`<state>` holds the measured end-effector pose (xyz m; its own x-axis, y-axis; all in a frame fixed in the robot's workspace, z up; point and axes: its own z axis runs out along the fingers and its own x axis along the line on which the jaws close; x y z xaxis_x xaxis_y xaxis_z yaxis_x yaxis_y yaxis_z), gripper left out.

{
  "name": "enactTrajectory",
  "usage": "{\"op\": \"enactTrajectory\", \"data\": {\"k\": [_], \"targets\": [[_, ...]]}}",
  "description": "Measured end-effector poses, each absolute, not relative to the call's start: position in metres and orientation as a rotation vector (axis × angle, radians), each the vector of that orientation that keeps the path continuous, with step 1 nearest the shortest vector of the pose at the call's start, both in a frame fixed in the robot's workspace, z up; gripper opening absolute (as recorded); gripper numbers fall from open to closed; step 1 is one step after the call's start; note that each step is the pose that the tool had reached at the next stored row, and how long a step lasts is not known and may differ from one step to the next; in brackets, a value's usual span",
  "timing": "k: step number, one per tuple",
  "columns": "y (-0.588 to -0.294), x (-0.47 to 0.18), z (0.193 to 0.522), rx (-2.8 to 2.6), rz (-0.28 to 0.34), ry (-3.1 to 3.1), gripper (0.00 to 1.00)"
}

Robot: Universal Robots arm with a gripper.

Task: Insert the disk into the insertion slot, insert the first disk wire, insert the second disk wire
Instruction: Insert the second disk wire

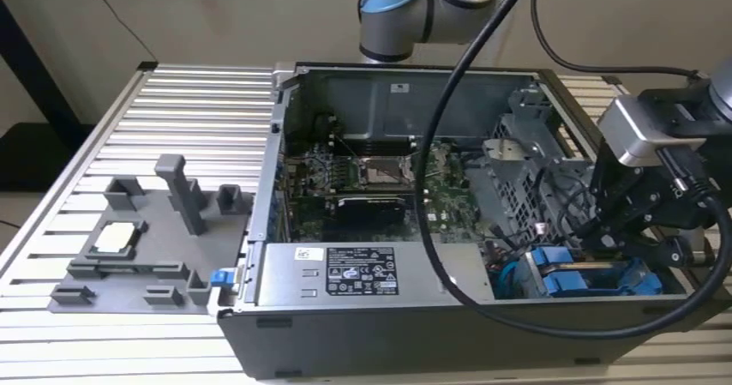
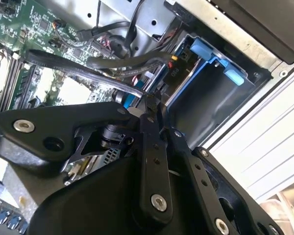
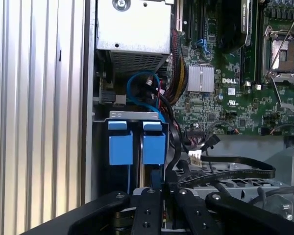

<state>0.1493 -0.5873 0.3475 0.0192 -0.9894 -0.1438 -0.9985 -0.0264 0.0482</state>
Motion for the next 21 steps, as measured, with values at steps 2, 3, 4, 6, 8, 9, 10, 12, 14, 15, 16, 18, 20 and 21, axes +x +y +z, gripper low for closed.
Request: {"op": "enactTrajectory", "data": {"k": [2,3,4,6,8,9,10,12,14,15,16,18,20,21], "targets": [[-0.5877,0.1524,0.3468,-2.193,0.211,2.145,0.16],[-0.5877,0.1533,0.3463,-2.191,0.211,2.147,0.16],[-0.5878,0.1541,0.3459,-2.190,0.211,2.148,0.16],[-0.5879,0.1545,0.3451,-2.184,0.211,2.154,0.16],[-0.5878,0.1546,0.3440,-2.172,0.210,2.164,0.16],[-0.5879,0.1547,0.3436,-2.168,0.210,2.169,0.16],[-0.5879,0.1547,0.3432,-2.164,0.210,2.172,0.16],[-0.5879,0.1546,0.3421,-2.158,0.210,2.177,0.16],[-0.5879,0.1547,0.3411,-2.156,0.209,2.180,0.16],[-0.5878,0.1547,0.3406,-2.154,0.209,2.181,0.16],[-0.5878,0.1547,0.3402,-2.154,0.209,2.182,0.16],[-0.5878,0.1547,0.3393,-2.152,0.209,2.183,0.16],[-0.5879,0.1547,0.3390,-2.151,0.209,2.184,0.16],[-0.5878,0.1547,0.3384,-2.151,0.209,2.184,0.16]]}}
